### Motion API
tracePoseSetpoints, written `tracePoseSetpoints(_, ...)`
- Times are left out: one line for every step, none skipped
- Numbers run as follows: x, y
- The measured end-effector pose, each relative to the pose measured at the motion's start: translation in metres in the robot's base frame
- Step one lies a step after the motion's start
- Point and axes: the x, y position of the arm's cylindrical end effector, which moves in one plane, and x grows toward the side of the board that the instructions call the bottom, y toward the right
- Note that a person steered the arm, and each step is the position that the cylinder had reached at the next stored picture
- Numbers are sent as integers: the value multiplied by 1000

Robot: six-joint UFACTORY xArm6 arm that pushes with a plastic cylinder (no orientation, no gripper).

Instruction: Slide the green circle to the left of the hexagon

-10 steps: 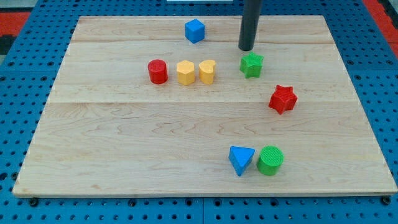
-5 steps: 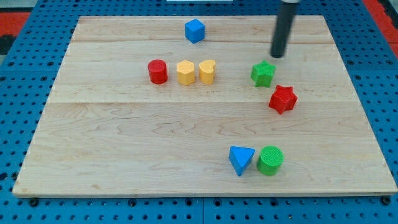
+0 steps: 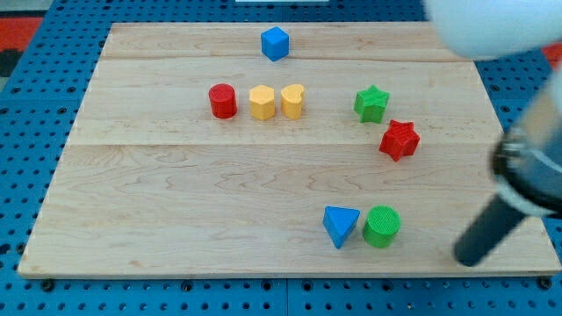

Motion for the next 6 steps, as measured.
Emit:
tracePoseSetpoints(-21, -88)
tracePoseSetpoints(-45, -156)
tracePoseSetpoints(-46, -160)
tracePoseSetpoints(-23, -156)
tracePoseSetpoints(-24, -96)
tracePoseSetpoints(-52, -87)
